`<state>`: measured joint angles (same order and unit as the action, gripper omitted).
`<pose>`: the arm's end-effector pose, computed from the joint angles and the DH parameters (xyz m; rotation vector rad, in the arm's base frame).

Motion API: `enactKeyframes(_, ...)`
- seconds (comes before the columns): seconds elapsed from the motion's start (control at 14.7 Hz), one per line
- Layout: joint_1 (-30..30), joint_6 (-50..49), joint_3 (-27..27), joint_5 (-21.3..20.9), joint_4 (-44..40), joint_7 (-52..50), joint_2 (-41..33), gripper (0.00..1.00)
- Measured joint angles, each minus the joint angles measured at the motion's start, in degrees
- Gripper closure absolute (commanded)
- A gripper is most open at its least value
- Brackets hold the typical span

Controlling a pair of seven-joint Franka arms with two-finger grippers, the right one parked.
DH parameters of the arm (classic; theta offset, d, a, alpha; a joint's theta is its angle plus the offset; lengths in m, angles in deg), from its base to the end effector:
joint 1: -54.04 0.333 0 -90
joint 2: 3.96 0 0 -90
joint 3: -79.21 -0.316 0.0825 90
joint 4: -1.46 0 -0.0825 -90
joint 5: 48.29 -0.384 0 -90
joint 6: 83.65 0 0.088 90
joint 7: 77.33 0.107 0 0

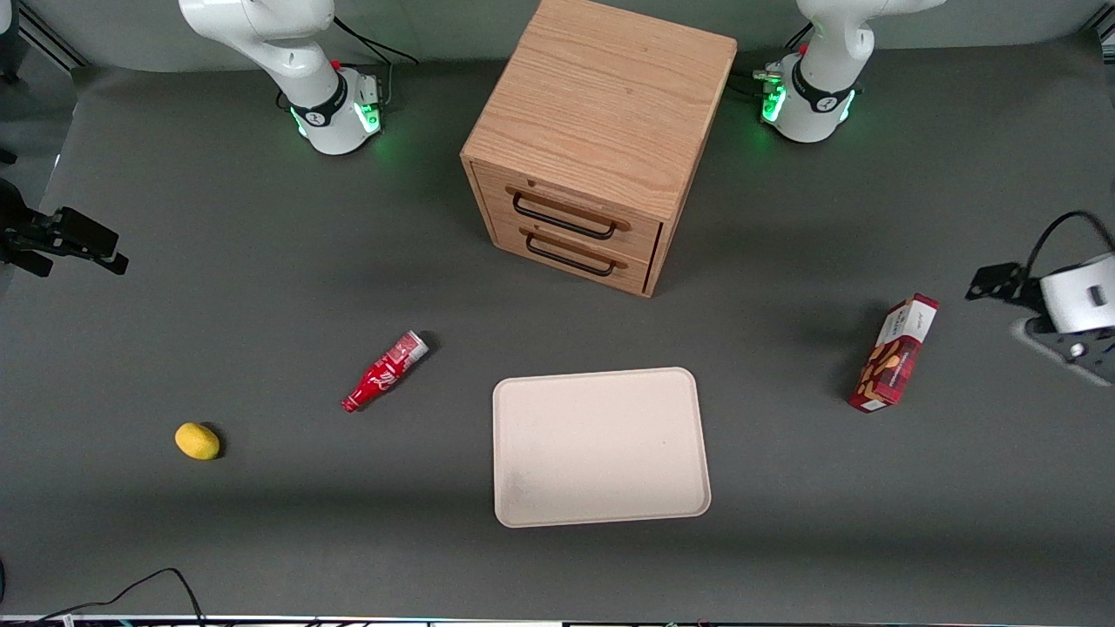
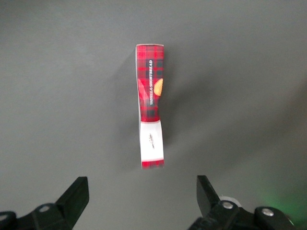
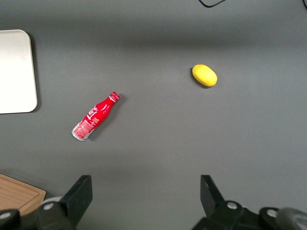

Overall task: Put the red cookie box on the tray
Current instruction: 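Lower the open left gripper onto the red tartan cookie box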

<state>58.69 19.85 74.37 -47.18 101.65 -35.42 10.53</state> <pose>0.6003 0.0954 0.4114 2.9295 -0.8425 -0.2695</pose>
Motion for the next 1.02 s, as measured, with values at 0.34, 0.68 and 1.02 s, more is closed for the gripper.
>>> enactKeyframes(0.34,0.02,16.73,0.07,2.37,12.97,0.26,0.76,0.00)
enactKeyframes(0.68,0.01,30.07,0.51,4.53,19.65,0.29,3.70,0.00)
enactKeyframes(1.02,0.00,36.63,1.49,6.16,21.43,0.29,6.43,0.77)
